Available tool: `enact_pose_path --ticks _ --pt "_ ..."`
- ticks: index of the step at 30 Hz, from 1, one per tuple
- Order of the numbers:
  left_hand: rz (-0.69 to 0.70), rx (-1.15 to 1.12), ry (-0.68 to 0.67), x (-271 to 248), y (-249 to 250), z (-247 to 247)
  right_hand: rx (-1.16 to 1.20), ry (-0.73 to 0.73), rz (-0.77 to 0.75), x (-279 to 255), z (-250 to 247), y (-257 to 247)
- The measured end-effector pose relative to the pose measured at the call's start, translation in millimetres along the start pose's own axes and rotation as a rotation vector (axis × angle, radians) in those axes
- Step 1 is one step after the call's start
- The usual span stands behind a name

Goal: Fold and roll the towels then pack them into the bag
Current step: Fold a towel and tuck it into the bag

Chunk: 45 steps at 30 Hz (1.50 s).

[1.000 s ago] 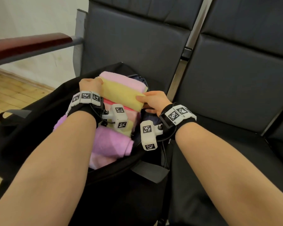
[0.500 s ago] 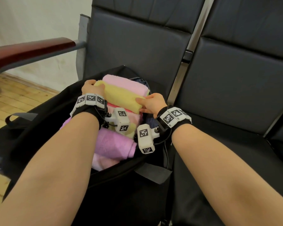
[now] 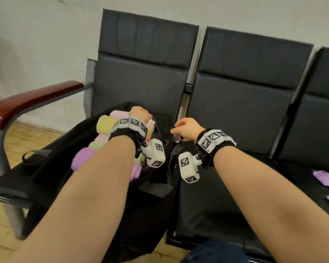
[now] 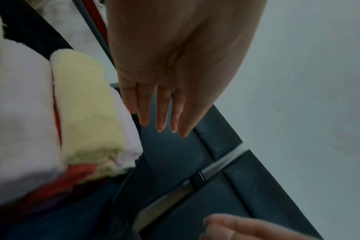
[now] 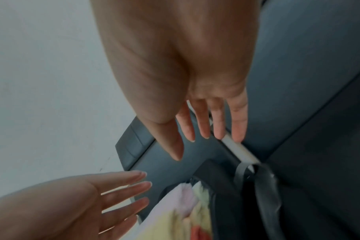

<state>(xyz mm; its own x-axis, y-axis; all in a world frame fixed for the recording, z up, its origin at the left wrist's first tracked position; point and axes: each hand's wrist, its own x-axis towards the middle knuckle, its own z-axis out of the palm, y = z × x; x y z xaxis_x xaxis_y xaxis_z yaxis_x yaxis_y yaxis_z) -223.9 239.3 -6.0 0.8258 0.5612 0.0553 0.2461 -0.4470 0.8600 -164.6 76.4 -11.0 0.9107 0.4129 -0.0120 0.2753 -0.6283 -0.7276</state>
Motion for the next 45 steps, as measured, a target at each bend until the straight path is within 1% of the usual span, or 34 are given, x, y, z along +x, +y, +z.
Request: enact_pose_path --ticks 3,5,8,12,16,20,22,24,26,29,32,34,36,39,40,43,45 --pt "0.040 0.020 -0.068 -36 29 33 -0.100 0.021 0.001 -31 -42 21" --pt "0.058 0.056 -0.138 -59 46 60 -0.140 0.040 0.009 -55 -71 38" --pt "0.083 0.132 -0.247 -88 62 102 -0.199 0.072 0.040 -87 -112 70" --pt "0.100 0.196 -0.353 -121 87 160 -0.326 0.095 0.094 -129 -164 115" --pt "0.169 0.221 -0.450 -154 125 220 -0.412 0.129 0.183 -166 -215 165" --pt "0.246 0.254 -0.562 -185 159 282 -0.435 0.173 0.294 -200 -259 220" --pt "0.276 0.261 -0.604 -196 172 310 -0.406 0.194 0.361 -214 -279 248" --pt "0.297 0.257 -0.645 -203 185 340 -0.427 0.207 0.431 -226 -300 275" --pt "0.316 0.250 -0.683 -206 196 372 -0.475 0.202 0.434 -238 -318 296" --pt "0.330 0.232 -0.734 -212 210 416 -0.427 0.210 0.458 -248 -335 329" --pt "0.339 0.228 -0.758 -212 220 465 -0.393 0.257 0.589 -243 -352 380" --pt "0.345 0.223 -0.778 -212 225 501 -0.342 0.290 0.647 -236 -364 420" --pt "0.379 0.237 -0.779 -213 229 536 -0.300 0.346 0.673 -231 -374 455" --pt "0.470 0.281 -0.791 -216 233 585 -0.272 0.448 0.721 -224 -387 501" --pt "0.497 0.294 -0.798 -217 233 600 -0.296 0.444 0.740 -221 -391 516" --pt "0.539 0.307 -0.850 -216 226 637 -0.408 0.349 0.803 -217 -392 553" --pt "0.576 0.381 -0.880 -215 218 655 -0.434 0.340 0.851 -216 -391 572"
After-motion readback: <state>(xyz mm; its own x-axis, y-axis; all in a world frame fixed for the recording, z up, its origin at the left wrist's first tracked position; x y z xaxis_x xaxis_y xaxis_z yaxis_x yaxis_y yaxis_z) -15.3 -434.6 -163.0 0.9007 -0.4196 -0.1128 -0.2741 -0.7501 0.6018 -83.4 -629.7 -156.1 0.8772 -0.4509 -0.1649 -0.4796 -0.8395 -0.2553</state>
